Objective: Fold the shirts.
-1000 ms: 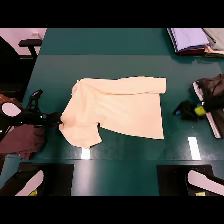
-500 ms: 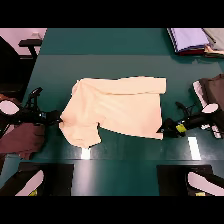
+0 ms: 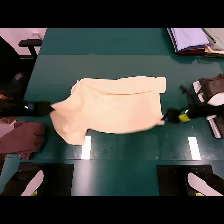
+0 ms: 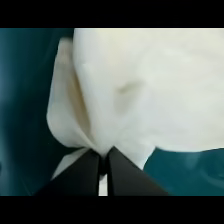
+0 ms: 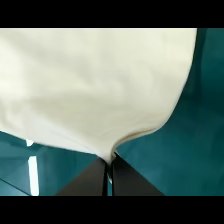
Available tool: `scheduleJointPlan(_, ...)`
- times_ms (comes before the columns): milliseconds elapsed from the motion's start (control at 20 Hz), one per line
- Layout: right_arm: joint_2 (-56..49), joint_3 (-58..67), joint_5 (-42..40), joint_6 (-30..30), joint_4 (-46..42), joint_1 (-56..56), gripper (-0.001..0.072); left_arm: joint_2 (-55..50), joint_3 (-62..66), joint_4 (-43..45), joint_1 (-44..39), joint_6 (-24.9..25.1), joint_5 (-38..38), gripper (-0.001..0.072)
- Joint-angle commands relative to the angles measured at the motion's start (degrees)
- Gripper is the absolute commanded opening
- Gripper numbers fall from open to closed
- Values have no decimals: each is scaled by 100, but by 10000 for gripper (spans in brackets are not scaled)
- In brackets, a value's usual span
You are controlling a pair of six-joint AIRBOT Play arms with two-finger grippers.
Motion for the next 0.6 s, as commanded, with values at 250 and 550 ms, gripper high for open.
scheduleJointPlan(250, 1097, 4634, 415, 385, -1204, 22, 19, 529, 5003, 85, 0, -140, -557, 27)
scheduleJointPlan(550, 704, 7335, 1821, 859, -2798, 22, 17, 518, 6743, 254, 0, -352, -7, 26)
